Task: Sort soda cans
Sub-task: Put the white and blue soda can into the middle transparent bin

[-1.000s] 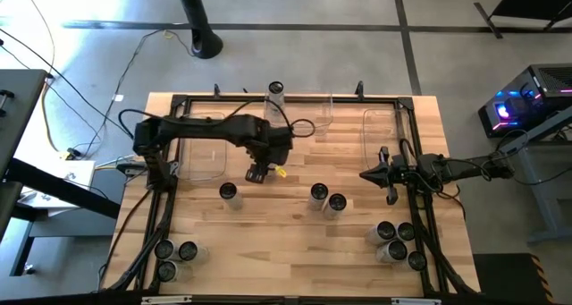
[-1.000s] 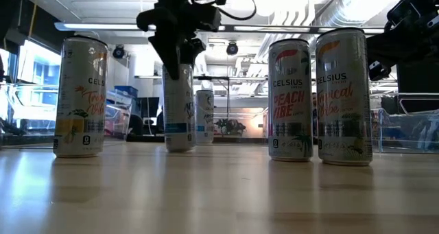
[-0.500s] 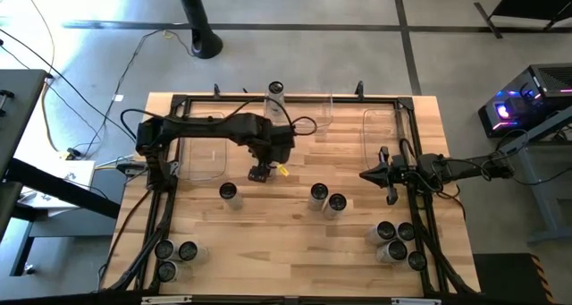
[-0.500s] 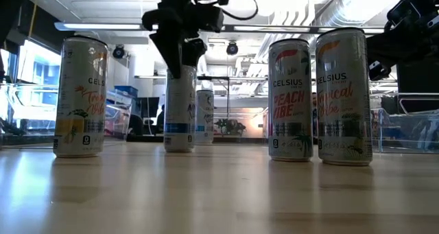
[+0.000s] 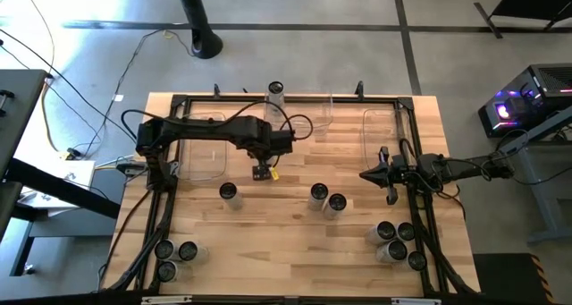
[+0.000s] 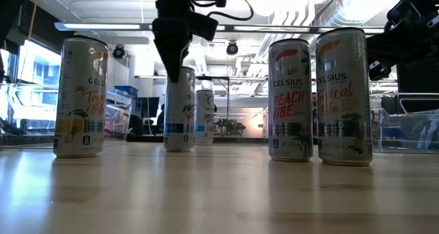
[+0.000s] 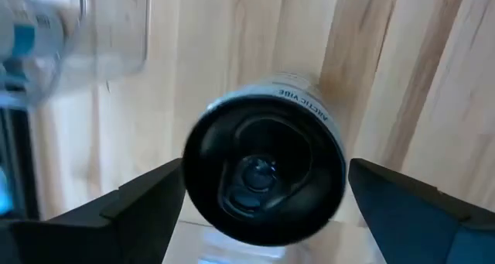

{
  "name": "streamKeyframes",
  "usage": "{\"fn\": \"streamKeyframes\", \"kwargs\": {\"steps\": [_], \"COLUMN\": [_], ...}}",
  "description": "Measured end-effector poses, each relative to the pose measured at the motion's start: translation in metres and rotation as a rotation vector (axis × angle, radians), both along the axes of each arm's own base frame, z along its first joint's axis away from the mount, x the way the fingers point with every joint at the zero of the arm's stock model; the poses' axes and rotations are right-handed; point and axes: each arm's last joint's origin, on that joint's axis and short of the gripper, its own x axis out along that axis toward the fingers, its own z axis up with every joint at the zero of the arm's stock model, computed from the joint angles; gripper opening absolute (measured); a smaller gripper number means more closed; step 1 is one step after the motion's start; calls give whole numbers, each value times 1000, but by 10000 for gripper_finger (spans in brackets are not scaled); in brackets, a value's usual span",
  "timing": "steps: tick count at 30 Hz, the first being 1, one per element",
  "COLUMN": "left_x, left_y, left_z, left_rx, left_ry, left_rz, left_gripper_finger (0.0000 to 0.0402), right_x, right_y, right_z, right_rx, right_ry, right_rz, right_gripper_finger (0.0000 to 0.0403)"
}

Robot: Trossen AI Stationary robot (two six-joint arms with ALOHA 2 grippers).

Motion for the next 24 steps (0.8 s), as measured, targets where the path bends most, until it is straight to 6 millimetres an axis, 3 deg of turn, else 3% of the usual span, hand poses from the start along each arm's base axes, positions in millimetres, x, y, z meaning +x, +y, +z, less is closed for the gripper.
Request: {"fn": "streamKeyframes", "kwargs": {"steps": [12, 24], "left_x": [0, -3], "left_y": [4, 33], "left_z": [0, -4], "left_rx": [-21, -99], "left_ry": [-66, -107], "left_rz": [271, 465], "left_gripper_finger": [353, 351], "right_x": [0, 0], "right_y": [0, 0], "right_z": [0, 0], "right_rx": [0, 0], "right_ry": [0, 0], "right_rz": [0, 0], "right_gripper_finger": [0, 0]}}
